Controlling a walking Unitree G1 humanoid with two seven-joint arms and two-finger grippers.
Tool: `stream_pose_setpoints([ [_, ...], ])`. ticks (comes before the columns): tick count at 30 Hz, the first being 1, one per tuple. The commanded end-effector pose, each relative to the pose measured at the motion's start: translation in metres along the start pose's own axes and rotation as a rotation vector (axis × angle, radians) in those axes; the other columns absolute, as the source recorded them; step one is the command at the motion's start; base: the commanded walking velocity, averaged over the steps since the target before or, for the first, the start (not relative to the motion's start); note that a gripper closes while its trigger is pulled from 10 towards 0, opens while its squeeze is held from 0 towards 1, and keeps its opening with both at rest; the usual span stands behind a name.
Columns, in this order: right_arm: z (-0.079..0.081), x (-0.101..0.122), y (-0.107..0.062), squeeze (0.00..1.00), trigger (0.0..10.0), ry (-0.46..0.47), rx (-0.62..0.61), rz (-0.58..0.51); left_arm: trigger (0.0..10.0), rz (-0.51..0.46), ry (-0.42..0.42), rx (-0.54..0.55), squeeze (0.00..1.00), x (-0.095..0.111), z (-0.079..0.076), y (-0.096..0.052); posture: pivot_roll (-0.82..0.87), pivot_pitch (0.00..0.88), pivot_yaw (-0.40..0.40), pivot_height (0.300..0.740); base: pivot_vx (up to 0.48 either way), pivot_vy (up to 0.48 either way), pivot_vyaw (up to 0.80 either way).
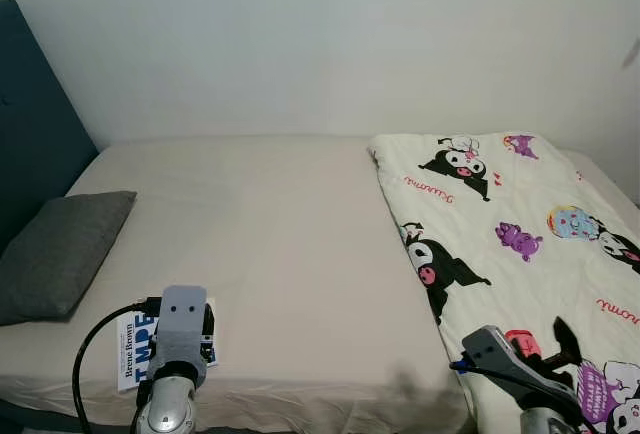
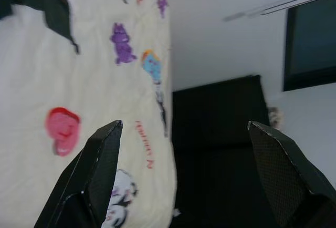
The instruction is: Clean up the room
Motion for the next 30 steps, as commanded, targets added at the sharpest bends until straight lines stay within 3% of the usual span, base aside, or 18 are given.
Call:
stream_pose_setpoints([
  [1,0.0030,0.0005,-0.0033,0.00,10.0,-0.030,-0.001,-0.015,10.0,0.025,0.022,0.004,0.00,-0.0058,0.0028,-0.0034,0.00,0.167,0.016,0.740,0.000,0.000,0.00],
  [8,0.0069,0.0009,-0.0048,0.00,10.0,0.021,0.022,-0.011,10.0,0.028,0.026,-0.003,0.00,-0.0064,0.0026,-0.0035,0.01,0.160,0.024,0.740,0.000,0.000,0.00],
  [30,0.0095,-0.0015,-0.0059,0.00,10.0,0.001,0.008,-0.004,10.0,0.018,0.026,0.017,0.00,-0.0050,0.0078,-0.0013,-0.01,0.162,-0.001,0.740,0.000,0.000,0.00],
])
Point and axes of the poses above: a point about 5 cm out from each wrist's last joint towards the gripper, its own y axis pointing out of the wrist towards the gripper, its own x axis along the axis of the wrist's last joint, z = x × y, the point moved 2 cm from there along y, pointing out of the wrist towards the gripper, and after that the axes turned 6 degrees about -y, right-handed, at the moved point
